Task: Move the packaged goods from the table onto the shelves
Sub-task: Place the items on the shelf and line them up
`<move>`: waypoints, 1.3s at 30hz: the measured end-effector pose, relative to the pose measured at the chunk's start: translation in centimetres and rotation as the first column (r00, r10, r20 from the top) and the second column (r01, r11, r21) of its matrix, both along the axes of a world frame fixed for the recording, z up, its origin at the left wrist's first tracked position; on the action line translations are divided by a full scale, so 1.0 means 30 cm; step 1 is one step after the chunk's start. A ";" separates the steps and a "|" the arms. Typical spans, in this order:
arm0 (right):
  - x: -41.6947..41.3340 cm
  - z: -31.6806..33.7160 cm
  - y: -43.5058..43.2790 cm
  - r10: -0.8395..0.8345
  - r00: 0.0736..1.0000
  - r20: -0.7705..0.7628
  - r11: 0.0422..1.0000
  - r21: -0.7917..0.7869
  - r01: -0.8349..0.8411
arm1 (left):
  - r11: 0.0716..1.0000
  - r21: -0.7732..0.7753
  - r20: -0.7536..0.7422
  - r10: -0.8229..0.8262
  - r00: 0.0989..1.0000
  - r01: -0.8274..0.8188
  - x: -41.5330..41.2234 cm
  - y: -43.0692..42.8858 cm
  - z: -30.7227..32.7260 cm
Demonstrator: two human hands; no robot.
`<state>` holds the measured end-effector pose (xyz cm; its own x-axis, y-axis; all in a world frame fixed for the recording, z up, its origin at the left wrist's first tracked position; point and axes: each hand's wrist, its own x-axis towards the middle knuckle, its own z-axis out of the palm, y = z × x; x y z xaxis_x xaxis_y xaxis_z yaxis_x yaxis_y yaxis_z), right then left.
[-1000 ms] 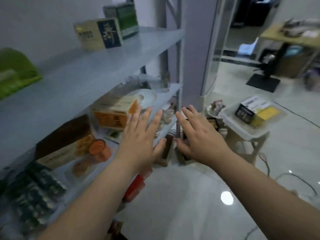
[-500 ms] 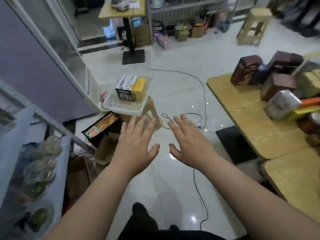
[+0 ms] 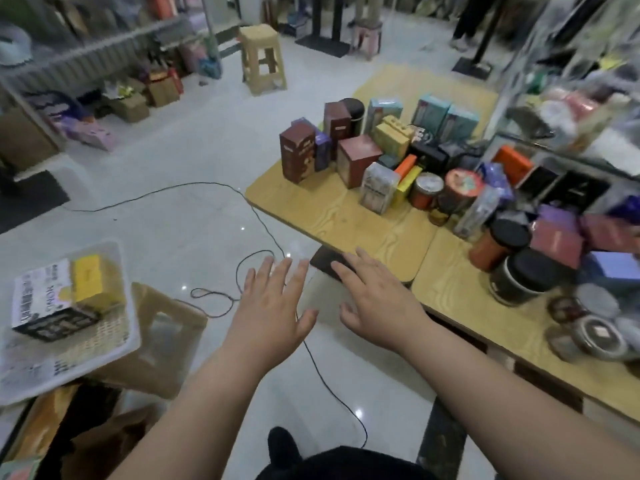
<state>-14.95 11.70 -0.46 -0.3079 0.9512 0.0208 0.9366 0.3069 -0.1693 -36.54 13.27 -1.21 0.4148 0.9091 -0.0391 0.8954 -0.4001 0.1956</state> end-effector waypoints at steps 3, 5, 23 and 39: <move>0.012 0.009 0.009 -0.129 0.992 0.008 0.991 -0.020 0.129 | 0.992 0.010 0.002 -0.124 0.992 0.124 0.030 0.096 -0.001; 0.018 0.004 0.009 -0.209 0.978 0.006 0.978 -0.012 0.209 | 0.981 0.019 0.008 -0.195 0.981 0.195 0.054 0.148 -0.004; 0.078 -0.026 0.305 -0.352 0.936 -0.030 0.934 -0.074 0.349 | 0.956 0.006 0.029 -0.294 0.955 0.294 0.134 0.514 0.005; 0.712 -0.020 1.182 -0.361 0.931 -0.060 0.931 -0.087 0.355 | 0.920 0.167 0.063 -0.369 0.927 0.355 0.771 1.380 0.070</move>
